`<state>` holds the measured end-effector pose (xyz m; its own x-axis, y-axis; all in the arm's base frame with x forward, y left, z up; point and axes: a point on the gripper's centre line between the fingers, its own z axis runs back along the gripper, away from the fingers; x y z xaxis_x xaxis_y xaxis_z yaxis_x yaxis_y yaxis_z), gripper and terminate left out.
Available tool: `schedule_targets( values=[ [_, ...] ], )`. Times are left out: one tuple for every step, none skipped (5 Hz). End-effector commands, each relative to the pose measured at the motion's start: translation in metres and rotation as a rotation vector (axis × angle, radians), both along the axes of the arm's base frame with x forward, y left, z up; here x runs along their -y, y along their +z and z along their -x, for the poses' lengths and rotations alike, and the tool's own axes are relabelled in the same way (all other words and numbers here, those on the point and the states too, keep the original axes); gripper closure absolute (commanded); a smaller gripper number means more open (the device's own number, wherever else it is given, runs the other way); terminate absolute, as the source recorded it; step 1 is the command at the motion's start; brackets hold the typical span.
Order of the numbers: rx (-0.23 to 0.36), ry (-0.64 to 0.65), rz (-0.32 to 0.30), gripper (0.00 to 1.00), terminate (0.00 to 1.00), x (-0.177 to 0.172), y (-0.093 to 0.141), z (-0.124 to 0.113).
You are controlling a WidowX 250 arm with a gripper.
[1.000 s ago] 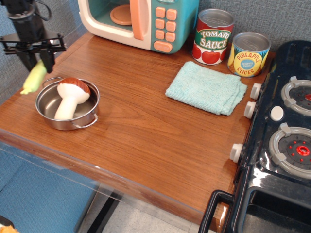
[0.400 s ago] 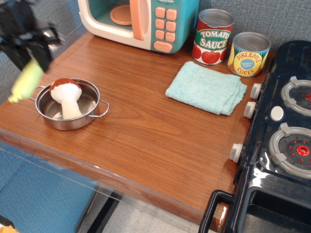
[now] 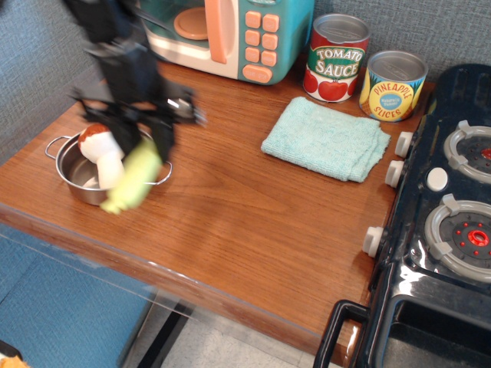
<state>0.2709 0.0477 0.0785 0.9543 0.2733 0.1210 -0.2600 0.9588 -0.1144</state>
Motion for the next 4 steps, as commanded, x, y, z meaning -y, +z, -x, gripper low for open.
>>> schedule_targets(
  values=[
    [0.021, -0.1, 0.019, 1.0, 0.0, 0.055, -0.014, -0.005],
    [0.02, -0.129, 0.015, 1.0, 0.0, 0.071, -0.031, -0.003],
    [0.042, -0.111, 0.001, 1.0, 0.0, 0.078, -0.043, -0.009],
    [0.043, -0.125, -0.009, 1.0, 0.0, 0.083, -0.052, -0.019]
  ],
)
